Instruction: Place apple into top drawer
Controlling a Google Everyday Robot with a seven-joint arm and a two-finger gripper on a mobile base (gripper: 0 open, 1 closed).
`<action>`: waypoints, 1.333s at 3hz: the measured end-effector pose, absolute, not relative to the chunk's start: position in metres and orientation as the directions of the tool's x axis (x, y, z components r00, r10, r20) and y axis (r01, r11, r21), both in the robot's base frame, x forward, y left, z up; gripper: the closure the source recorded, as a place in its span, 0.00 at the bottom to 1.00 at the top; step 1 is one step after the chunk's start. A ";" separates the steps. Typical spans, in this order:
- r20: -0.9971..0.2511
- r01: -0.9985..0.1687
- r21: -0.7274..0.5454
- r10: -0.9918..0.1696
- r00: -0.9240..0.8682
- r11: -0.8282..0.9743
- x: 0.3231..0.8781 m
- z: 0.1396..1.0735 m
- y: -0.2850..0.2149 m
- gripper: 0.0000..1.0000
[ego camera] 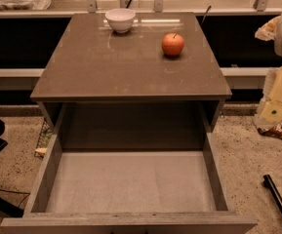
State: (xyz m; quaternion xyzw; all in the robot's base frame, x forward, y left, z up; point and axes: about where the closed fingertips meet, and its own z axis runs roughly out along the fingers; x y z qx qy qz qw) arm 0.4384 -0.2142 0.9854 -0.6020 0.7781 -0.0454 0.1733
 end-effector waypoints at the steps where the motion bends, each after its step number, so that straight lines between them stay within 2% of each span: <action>1: -0.215 -0.921 -0.280 -0.953 -0.215 0.271 0.438 0.985 -0.214 0.00; 2: -0.249 -0.900 -0.333 -0.947 -0.202 0.280 0.456 0.993 -0.220 0.00; 4: -0.458 -0.770 -0.452 -0.858 -0.233 0.450 0.539 1.015 -0.251 0.00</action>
Offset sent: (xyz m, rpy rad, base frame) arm 0.0529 -0.0199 0.0205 0.0654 -0.1800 -0.0071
